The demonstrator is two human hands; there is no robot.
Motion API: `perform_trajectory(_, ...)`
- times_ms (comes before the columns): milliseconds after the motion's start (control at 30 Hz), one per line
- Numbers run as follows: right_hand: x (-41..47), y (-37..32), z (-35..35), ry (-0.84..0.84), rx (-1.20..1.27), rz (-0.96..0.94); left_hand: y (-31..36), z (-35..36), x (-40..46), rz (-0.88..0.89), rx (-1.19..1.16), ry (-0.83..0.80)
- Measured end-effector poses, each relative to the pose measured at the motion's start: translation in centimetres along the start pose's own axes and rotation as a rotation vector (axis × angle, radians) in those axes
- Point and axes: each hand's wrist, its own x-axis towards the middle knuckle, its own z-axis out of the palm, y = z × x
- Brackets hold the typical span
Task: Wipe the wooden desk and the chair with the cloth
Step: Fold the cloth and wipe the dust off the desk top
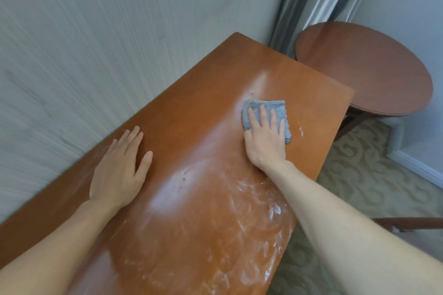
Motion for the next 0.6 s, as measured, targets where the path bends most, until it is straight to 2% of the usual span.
perform_trajectory(133, -4.8, -5.8, 1.1, -0.017, -0.008, -0.248, 0.1, 0.1, 0.1, 0.006, 0.011, -0.007)
perform_trajectory(200, -5.9, -6.4, 1.4, -0.067, 0.035, -0.356, 0.0, -0.1, 0.0, 0.003, 0.008, -0.004)
perform_trajectory(233, -5.8, -5.6, 1.2, -0.071, 0.052, -0.353, 0.0, -0.2, -0.1, 0.002, 0.006, 0.001)
perform_trajectory(333, -4.4, -0.8, 0.6, 0.013, 0.053, -0.132, 0.1, -0.2, -0.1, 0.009, 0.012, 0.010)
perform_trajectory(433, -4.8, 3.6, -0.2, 0.012, 0.072, 0.096, 0.0, 0.1, -0.1, 0.032, 0.029, 0.001)
perform_trajectory(533, -6.7, 4.3, -0.8, -0.028, 0.138, 0.094, -0.5, 0.2, -0.2, 0.045, 0.032, -0.008)
perform_trajectory(600, -7.6, 4.1, -1.1, 0.004, 0.231, 0.069, -0.6, 0.3, -0.3, 0.046, 0.034, 0.001)
